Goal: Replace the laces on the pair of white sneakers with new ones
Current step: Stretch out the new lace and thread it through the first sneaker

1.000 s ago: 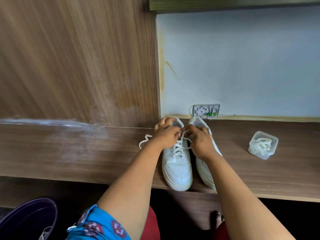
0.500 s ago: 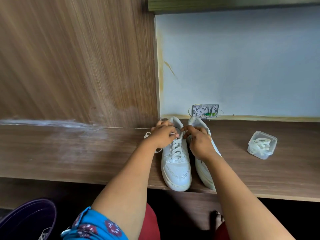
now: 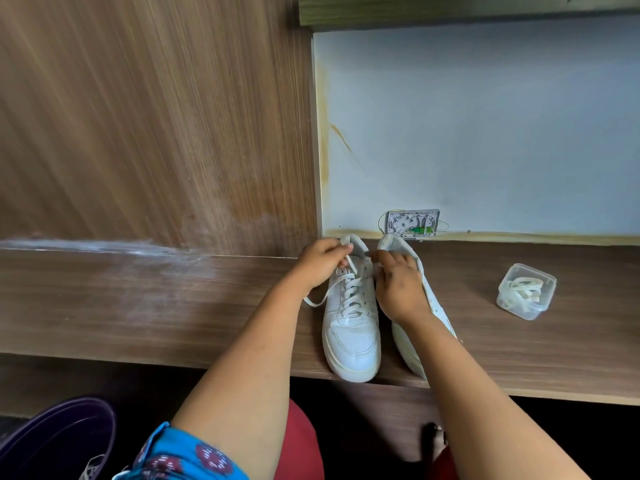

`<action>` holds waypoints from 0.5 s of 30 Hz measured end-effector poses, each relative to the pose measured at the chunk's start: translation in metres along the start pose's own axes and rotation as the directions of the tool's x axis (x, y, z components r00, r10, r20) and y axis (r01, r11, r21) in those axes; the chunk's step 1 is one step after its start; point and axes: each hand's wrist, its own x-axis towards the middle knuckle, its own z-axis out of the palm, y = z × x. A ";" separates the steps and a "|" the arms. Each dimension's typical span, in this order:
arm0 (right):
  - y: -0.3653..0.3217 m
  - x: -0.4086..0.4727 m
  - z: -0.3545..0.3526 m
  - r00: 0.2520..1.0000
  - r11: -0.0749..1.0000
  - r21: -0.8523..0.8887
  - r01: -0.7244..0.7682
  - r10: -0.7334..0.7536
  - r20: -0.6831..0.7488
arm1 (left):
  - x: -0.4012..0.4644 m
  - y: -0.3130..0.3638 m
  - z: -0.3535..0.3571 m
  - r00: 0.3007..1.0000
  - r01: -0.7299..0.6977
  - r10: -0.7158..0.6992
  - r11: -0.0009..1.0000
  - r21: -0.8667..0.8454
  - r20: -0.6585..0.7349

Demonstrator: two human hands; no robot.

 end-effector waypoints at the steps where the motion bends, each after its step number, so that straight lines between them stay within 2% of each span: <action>1: -0.007 0.000 -0.002 1.000 0.998 0.051 0.026 -0.025 -0.006 | -0.004 0.007 -0.002 0.999 0.016 -0.013 0.996 -0.089 0.035; 4: -0.033 0.000 -0.007 0.993 0.960 0.273 0.061 -0.086 0.078 | -0.018 0.030 -0.007 0.995 -0.017 0.036 0.979 -0.203 0.090; 6: -0.041 0.001 -0.006 0.993 0.934 0.354 0.050 -0.086 0.087 | -0.024 0.041 -0.013 0.994 -0.077 0.092 0.969 -0.234 0.055; 8: -0.036 0.003 -0.002 0.998 0.930 0.364 -0.047 0.059 -0.023 | -0.026 0.046 -0.022 0.995 -0.099 0.102 0.941 -0.323 -0.007; 10: -0.029 0.005 -0.004 0.933 0.881 0.381 -0.281 0.344 -0.108 | -0.026 0.045 -0.033 0.995 -0.095 0.075 0.923 -0.373 -0.066; 11: -0.025 0.005 -0.005 0.882 0.837 0.402 -0.373 0.454 -0.126 | -0.026 0.044 -0.038 0.994 -0.103 0.083 0.939 -0.327 -0.076; 12: -0.023 0.004 -0.007 0.858 0.811 0.421 -0.407 0.498 -0.129 | -0.027 0.044 -0.040 0.992 -0.119 0.109 0.970 -0.213 -0.061; 13: -0.025 0.004 -0.010 0.884 0.837 0.410 -0.361 0.447 -0.134 | -0.029 0.044 -0.040 0.990 -0.137 0.136 0.988 -0.072 -0.020; 15: -0.038 0.002 -0.012 0.975 0.930 0.339 -0.139 0.189 -0.119 | -0.032 0.044 -0.033 0.986 -0.151 0.140 0.981 0.118 0.093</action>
